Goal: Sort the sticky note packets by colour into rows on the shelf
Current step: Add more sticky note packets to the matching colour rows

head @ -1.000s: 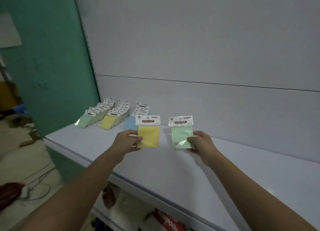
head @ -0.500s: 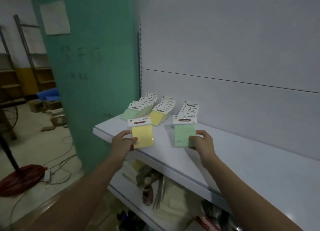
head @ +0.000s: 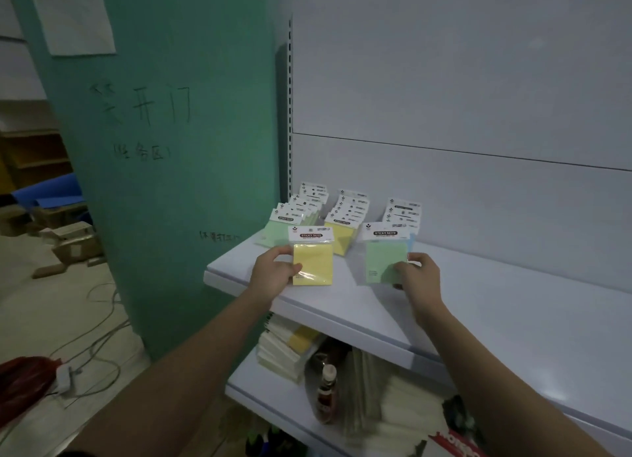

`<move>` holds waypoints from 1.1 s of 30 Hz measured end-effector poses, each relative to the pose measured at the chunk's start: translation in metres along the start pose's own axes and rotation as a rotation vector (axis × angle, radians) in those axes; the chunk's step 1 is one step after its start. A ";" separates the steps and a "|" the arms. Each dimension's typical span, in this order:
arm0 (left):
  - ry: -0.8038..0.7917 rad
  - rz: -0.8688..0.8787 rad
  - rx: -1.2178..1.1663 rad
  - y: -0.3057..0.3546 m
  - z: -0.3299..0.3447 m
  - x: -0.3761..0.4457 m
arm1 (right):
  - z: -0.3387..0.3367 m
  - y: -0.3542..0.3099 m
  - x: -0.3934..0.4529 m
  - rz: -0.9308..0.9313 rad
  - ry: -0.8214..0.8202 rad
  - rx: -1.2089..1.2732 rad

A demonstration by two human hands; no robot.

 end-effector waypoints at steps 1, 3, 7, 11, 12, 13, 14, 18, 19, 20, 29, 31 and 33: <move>-0.043 -0.005 -0.016 0.002 0.006 0.008 | -0.001 -0.004 0.005 -0.011 0.013 0.001; -0.122 0.004 -0.029 0.007 0.015 0.023 | 0.000 -0.012 0.018 -0.033 0.032 0.029; -0.168 0.036 0.027 0.016 0.016 0.055 | 0.011 -0.023 0.049 -0.044 0.065 0.133; -0.180 0.024 0.133 0.014 0.015 0.088 | 0.032 -0.028 0.079 -0.037 0.071 0.205; -0.198 0.024 0.156 0.013 0.017 0.096 | 0.037 -0.027 0.086 -0.030 0.070 0.213; -0.222 0.032 0.181 0.013 0.021 0.103 | 0.043 -0.026 0.092 -0.026 0.067 0.216; -0.246 0.040 0.206 0.013 0.025 0.110 | 0.048 -0.026 0.098 -0.026 0.060 0.211; -0.278 0.072 0.311 0.012 0.042 0.140 | 0.062 -0.029 0.117 -0.050 0.052 0.186; -0.265 0.083 0.359 0.012 0.045 0.147 | 0.064 -0.028 0.120 -0.055 0.053 0.187; -0.249 0.097 0.419 0.011 0.047 0.154 | 0.065 -0.028 0.122 -0.056 0.056 0.191; -0.068 0.356 0.508 0.033 0.026 0.177 | 0.105 -0.044 0.121 -0.038 0.073 0.268; -0.029 0.373 0.407 0.041 0.001 0.189 | 0.127 -0.047 0.116 -0.023 0.019 0.240; 0.003 0.336 0.310 0.042 -0.030 0.203 | 0.153 -0.043 0.109 0.022 -0.031 0.230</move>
Point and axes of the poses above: each hand's wrist, its own x-axis towards the middle knuckle, its own z-axis out of the palm, y = z × x, the point moved 7 cm from there along x, towards the middle knuckle, and after that the axes turned 5 degrees about -y, right-handed, at the moved point
